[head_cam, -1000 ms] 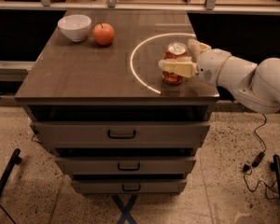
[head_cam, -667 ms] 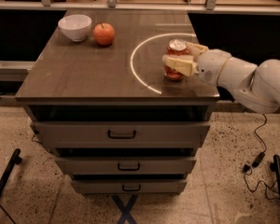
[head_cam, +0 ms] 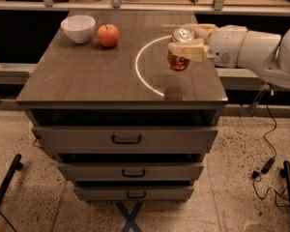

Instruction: Knock coke can over

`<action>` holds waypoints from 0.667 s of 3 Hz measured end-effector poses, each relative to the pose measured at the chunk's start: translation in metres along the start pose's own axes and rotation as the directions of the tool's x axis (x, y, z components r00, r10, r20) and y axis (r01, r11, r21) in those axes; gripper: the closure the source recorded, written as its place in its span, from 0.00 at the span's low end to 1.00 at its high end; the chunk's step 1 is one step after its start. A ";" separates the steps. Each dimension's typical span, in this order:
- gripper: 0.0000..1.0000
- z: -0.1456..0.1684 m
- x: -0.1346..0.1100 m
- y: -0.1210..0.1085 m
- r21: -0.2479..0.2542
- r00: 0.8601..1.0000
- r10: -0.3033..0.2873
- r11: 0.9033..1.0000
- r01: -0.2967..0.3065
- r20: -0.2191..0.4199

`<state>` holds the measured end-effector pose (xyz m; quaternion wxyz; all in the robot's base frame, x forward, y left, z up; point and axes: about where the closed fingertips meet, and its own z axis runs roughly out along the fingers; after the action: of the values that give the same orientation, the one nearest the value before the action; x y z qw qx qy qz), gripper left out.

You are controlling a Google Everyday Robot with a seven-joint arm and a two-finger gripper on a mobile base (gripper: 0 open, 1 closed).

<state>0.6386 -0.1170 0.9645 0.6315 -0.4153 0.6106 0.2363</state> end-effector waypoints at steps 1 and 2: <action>1.00 -0.006 -0.067 0.006 -0.082 0.984 -0.135 0.989 0.126 -0.118; 1.00 -0.014 -0.140 0.008 -0.127 0.926 -0.263 0.963 0.236 -0.270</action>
Offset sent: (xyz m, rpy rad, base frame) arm 0.0201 0.0566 0.0909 -1.1451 0.3382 0.1128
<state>0.6043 -0.0950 1.0991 0.5423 -0.5478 0.6257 0.1196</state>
